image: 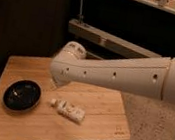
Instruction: Place the bottle in the ceramic bowl
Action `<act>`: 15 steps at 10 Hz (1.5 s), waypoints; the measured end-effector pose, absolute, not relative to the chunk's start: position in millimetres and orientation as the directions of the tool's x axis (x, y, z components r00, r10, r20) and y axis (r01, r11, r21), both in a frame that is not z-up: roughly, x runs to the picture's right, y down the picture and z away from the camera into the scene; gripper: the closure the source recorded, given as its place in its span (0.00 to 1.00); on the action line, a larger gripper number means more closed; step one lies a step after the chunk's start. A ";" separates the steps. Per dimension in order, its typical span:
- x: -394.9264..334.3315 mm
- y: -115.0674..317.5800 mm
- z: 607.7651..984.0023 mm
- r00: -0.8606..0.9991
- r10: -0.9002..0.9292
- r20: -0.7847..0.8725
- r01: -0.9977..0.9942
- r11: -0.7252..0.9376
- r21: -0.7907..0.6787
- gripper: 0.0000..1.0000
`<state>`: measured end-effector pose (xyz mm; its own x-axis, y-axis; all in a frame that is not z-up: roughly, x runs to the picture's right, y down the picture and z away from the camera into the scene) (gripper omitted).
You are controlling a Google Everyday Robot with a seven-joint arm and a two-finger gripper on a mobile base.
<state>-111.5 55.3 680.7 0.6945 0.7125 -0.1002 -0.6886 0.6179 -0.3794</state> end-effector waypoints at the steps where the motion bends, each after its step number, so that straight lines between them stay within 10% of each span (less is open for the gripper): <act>1: -110.8 55.3 681.3 0.694 0.713 -0.101 -0.689 0.617 -0.379 0.35; 15: -66.6 173.4 732.2 0.686 0.727 -0.007 -0.650 0.609 -0.454 0.35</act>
<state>-66.6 173.4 732.2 0.6864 0.7272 -0.0073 -0.6501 0.6090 -0.4544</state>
